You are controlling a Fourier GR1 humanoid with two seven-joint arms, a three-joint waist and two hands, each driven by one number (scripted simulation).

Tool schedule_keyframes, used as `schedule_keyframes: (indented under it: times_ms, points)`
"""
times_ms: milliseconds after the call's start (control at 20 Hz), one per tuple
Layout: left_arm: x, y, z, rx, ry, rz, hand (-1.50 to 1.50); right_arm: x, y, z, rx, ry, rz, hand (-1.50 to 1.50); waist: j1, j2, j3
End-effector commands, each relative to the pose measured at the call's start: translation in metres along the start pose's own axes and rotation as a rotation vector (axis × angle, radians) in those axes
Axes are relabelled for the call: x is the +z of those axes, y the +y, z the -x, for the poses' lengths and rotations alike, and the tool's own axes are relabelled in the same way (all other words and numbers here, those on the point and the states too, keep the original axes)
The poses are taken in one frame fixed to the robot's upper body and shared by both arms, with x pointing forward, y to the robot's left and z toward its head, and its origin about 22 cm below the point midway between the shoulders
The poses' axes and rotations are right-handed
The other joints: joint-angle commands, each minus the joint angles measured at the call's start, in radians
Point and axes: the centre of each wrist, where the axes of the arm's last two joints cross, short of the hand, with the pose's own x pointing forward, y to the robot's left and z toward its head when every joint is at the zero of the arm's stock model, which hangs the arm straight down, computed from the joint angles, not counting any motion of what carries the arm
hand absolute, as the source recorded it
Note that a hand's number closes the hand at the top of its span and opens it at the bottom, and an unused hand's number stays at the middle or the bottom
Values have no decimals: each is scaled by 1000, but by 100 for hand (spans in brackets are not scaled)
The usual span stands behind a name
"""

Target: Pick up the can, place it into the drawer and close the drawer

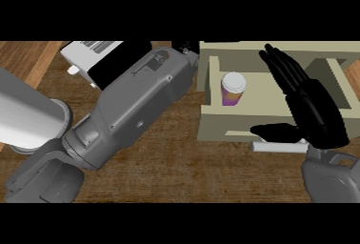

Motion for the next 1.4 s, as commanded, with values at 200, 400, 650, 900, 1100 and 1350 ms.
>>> schedule_keyframes:
  times_ms: [200,400,650,900,1100,1350]
  points:
    - [-5,20,-17,-12,-5,-24,-150,-45,48,17,243,10,-109,-150,14,-3,0]
    - [-14,55,-25,-20,-14,-34,-150,-46,85,38,245,51,-92,-150,18,0,1]
    - [-7,64,-33,-15,-10,-51,-150,-60,102,59,297,97,-122,-150,14,-2,1]
    - [-6,76,-42,-23,-15,-40,-150,-59,126,78,360,124,-74,-150,27,3,2]
    - [1,71,-39,-14,-28,-49,-150,-72,128,81,375,122,-38,-150,28,7,2]
    - [-1,96,-51,-22,-6,-59,-150,-88,123,82,401,138,7,-150,35,6,2]
